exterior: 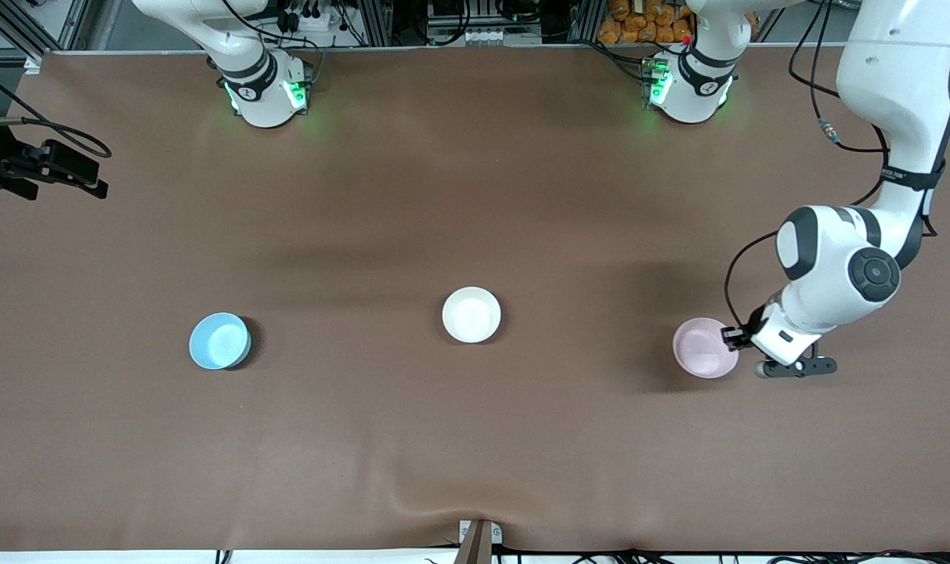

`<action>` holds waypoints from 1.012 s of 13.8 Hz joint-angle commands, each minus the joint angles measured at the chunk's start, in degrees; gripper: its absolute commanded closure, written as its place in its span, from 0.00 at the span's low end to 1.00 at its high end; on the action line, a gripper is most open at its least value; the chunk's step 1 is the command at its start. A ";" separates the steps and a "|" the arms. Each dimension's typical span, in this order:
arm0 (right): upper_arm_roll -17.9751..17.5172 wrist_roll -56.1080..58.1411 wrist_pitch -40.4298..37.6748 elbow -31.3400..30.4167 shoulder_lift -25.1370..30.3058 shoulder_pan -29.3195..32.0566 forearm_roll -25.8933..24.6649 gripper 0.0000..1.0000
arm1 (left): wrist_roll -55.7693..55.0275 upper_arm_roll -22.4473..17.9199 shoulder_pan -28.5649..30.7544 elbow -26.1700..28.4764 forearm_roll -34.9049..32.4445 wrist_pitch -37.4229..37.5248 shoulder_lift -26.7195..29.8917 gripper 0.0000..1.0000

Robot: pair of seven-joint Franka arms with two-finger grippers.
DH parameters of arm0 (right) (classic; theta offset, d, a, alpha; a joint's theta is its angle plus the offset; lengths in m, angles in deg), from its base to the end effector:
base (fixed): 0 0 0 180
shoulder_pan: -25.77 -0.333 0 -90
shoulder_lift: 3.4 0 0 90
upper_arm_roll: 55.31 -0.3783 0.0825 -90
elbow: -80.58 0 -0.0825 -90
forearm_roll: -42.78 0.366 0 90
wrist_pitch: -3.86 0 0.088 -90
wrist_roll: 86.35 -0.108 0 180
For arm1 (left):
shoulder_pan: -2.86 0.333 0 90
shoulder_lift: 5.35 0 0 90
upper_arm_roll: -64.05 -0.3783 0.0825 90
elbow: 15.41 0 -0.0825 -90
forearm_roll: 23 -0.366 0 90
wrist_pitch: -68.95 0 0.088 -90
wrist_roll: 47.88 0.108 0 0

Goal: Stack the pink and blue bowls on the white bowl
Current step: 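Grasp the pink bowl rim and carry it over the white bowl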

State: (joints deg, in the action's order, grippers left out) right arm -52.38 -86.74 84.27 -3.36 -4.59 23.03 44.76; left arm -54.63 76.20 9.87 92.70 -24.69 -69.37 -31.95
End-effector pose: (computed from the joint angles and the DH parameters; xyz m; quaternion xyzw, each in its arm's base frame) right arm 0.5268 0.0028 0.7080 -0.9990 0.0029 0.0412 0.0165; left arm 0.6544 -0.0437 0.3391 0.9985 0.0160 0.0329 0.0402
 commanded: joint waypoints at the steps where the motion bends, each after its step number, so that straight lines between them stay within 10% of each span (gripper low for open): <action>1: 0.15 -0.66 -0.08 0.36 0.22 -0.24 0.31 0.00 | -1.67 3.92 0.11 -2.01 0.98 4.45 2.43 1.00; 7: 0.15 -0.66 0.01 0.36 0.14 -0.24 0.31 0.00 | -13.87 14.64 -1.29 -6.41 3.09 6.57 1.99 1.00; 14: 0.15 -0.66 0.45 0.45 0.22 -0.24 0.22 0.00 | -27.43 14.83 -12.01 -13.62 2.92 6.57 -2.92 1.00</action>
State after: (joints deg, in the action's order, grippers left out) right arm -52.38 -86.74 84.73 -3.30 -4.59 23.03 44.76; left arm -81.00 91.29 -0.86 82.73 -22.61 -63.98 -32.04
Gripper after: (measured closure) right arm 0.000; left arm 0.974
